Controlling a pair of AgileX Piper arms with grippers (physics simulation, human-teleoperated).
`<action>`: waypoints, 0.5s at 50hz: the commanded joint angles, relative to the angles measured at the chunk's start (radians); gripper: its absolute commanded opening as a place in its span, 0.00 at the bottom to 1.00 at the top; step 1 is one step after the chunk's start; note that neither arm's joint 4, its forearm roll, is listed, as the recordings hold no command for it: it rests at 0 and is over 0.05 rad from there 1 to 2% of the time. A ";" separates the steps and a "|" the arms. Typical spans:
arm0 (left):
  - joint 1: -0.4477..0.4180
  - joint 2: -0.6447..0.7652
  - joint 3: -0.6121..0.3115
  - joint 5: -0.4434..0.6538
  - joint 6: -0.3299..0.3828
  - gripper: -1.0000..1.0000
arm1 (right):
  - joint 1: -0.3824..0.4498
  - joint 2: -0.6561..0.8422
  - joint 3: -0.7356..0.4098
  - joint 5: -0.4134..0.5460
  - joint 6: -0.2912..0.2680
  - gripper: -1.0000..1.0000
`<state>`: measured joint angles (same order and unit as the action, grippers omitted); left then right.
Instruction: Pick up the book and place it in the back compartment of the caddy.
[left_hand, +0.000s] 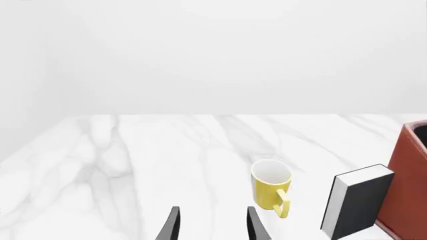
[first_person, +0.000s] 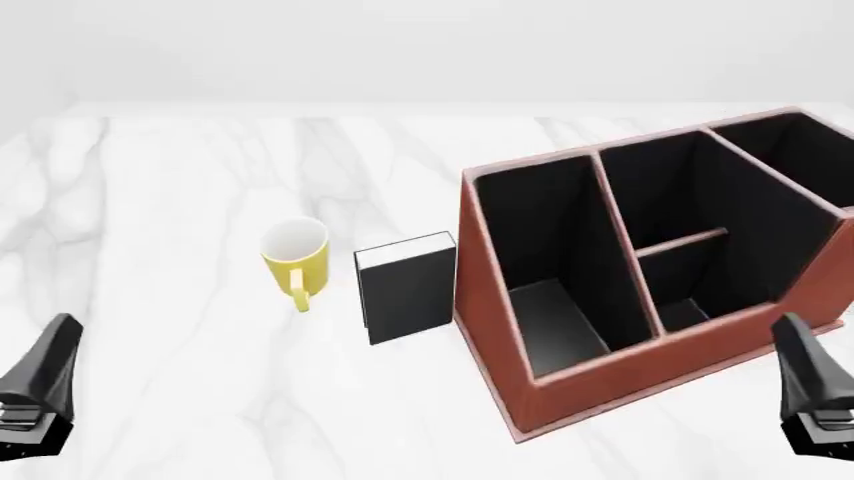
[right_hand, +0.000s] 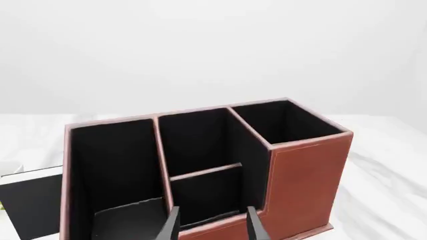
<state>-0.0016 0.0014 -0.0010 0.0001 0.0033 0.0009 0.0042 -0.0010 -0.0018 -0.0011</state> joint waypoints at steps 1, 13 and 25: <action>0.003 0.002 -0.002 0.000 0.011 1.00 | 0.000 0.017 -0.002 -0.010 0.001 1.00; -0.090 0.103 -0.264 0.120 0.112 1.00 | -0.003 0.025 -0.002 -0.018 0.005 1.00; -0.284 0.479 -0.595 0.121 0.268 1.00 | 0.001 0.015 -0.003 -0.009 0.004 1.00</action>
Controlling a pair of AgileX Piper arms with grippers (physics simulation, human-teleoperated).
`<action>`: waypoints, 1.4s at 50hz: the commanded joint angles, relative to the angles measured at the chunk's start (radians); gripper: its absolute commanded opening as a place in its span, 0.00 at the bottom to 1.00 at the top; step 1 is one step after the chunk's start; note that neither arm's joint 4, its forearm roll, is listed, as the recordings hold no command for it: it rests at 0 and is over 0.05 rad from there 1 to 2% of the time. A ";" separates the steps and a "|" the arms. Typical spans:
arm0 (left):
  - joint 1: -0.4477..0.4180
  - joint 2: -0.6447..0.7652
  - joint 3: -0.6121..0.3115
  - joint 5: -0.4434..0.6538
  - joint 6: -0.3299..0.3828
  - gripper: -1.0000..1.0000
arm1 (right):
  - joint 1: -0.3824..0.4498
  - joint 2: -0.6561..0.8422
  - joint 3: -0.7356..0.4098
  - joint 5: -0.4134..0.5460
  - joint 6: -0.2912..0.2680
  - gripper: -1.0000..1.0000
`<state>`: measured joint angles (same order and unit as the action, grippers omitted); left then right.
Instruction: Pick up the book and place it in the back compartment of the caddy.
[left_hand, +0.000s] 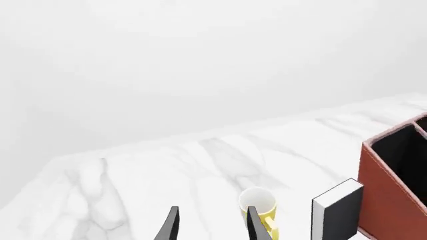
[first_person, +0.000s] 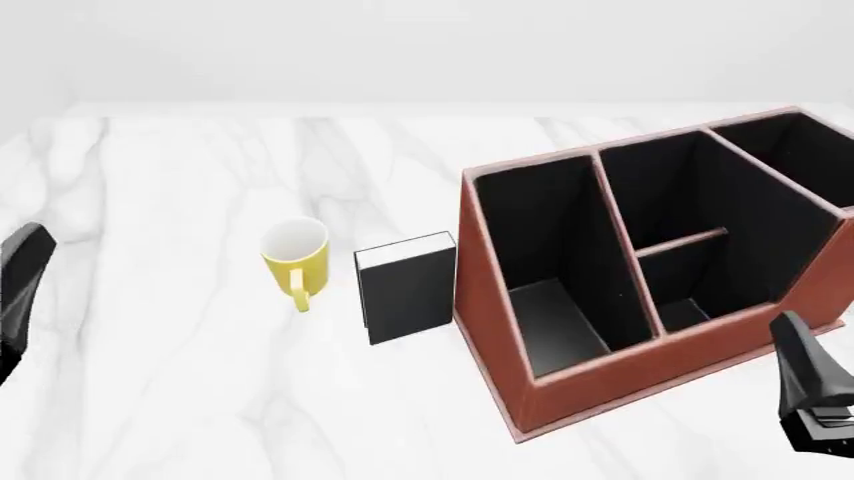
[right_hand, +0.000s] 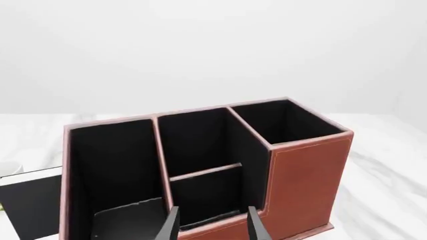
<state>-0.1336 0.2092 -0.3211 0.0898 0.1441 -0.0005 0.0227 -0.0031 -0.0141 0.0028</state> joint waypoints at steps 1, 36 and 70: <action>-0.155 0.302 -0.304 0.033 0.138 1.00 | 0.004 -0.004 -0.001 0.004 0.001 1.00; -0.588 1.024 -1.137 0.473 0.556 1.00 | 0.004 0.021 0.001 -0.020 0.009 1.00; -0.656 1.226 -0.864 0.342 0.520 1.00 | 0.008 0.030 0.002 -0.026 0.009 1.00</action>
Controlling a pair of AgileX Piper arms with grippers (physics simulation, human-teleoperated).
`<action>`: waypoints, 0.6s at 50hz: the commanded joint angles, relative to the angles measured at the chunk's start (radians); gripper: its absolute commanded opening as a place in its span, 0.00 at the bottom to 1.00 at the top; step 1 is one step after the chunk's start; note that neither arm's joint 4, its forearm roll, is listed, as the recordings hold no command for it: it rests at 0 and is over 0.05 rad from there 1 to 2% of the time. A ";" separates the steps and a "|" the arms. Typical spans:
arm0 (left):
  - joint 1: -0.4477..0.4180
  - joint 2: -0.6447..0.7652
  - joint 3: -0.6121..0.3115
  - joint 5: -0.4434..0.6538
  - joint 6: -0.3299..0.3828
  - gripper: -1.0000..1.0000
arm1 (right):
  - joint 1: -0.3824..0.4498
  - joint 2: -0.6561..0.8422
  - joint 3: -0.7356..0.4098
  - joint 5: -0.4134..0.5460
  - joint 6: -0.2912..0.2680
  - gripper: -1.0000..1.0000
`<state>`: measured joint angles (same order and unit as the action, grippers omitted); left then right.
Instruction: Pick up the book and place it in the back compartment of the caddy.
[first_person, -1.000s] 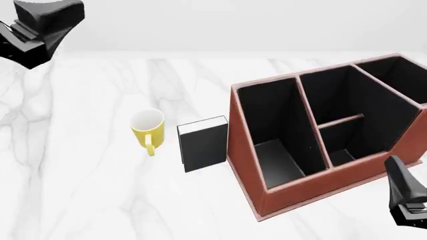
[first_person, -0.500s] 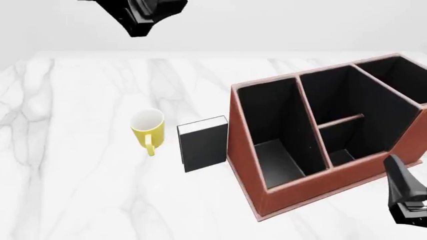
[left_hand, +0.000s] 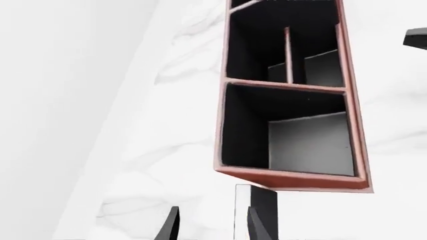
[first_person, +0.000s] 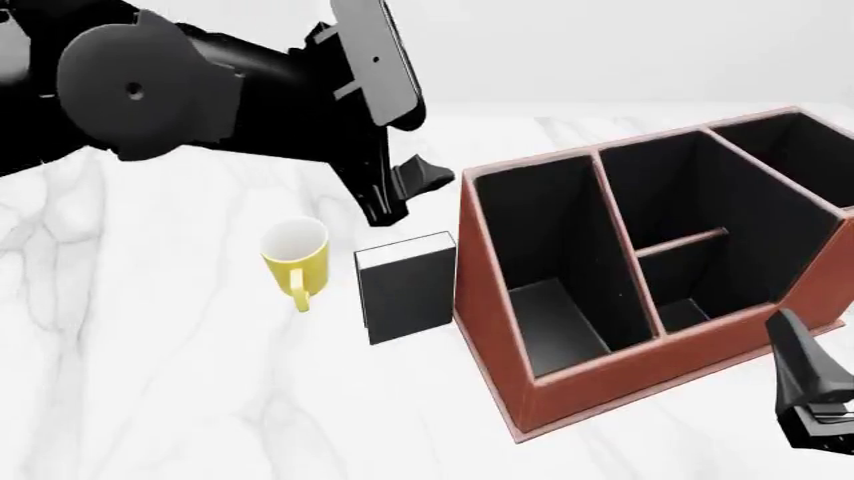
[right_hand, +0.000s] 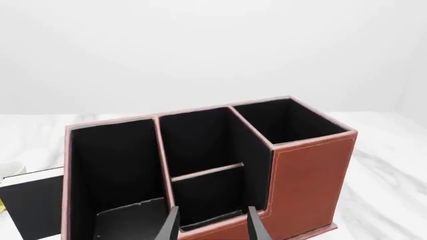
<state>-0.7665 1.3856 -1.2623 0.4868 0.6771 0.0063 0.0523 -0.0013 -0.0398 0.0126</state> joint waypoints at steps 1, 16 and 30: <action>-0.010 0.062 0.086 -0.066 -0.003 1.00 | 0.002 -0.001 0.000 0.001 0.000 1.00; -0.037 0.105 0.185 -0.173 -0.023 1.00 | -0.001 0.003 0.000 -0.003 0.001 1.00; 0.000 0.137 0.231 -0.244 0.010 1.00 | -0.001 0.000 0.000 0.000 0.003 1.00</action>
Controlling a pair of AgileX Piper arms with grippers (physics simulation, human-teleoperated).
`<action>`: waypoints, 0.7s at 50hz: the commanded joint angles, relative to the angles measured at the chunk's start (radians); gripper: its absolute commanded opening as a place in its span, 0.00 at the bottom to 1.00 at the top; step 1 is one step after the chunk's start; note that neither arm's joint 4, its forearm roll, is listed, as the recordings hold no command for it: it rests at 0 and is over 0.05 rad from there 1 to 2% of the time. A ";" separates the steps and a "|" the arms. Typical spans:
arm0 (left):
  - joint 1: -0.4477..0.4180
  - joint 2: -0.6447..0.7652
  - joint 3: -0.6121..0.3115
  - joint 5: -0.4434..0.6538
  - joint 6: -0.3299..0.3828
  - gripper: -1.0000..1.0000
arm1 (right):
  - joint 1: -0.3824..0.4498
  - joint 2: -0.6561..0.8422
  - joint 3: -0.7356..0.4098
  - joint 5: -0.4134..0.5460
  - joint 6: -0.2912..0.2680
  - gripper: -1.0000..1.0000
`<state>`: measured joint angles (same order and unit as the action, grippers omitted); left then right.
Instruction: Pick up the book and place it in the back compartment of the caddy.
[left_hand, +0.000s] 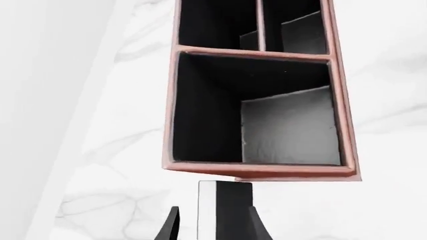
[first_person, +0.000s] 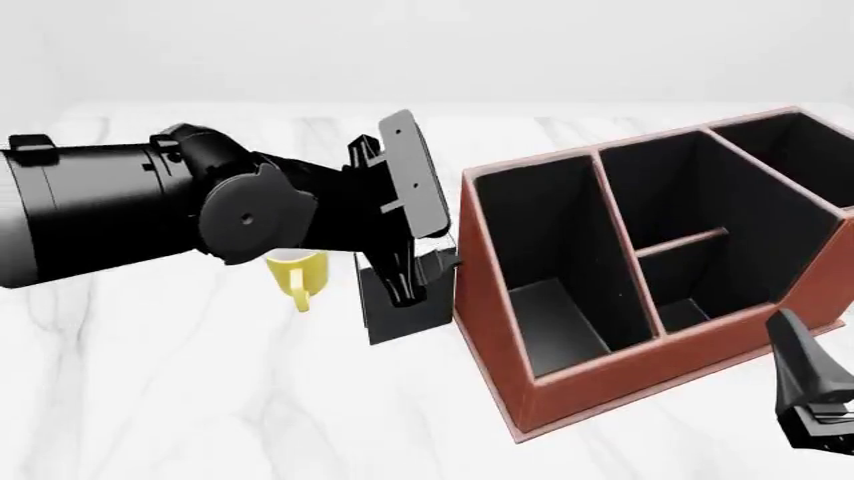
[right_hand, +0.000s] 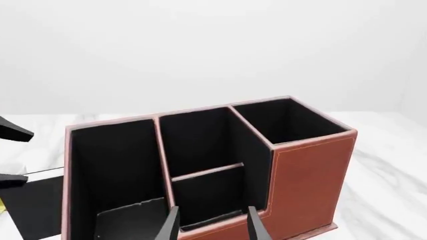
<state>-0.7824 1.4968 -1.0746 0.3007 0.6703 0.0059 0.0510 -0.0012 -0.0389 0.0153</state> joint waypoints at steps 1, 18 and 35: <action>0.015 0.029 0.044 -0.059 0.013 1.00 | -0.001 0.005 0.000 -0.005 0.001 1.00; 0.061 0.099 0.047 -0.128 0.041 1.00 | 0.000 0.019 0.000 -0.015 0.003 1.00; 0.051 0.143 0.035 -0.184 -0.009 1.00 | 0.001 0.018 0.000 -0.013 0.006 1.00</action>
<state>-0.7233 1.6114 -1.0279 0.1477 0.7005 0.0064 0.0673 -0.0009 -0.0516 0.0186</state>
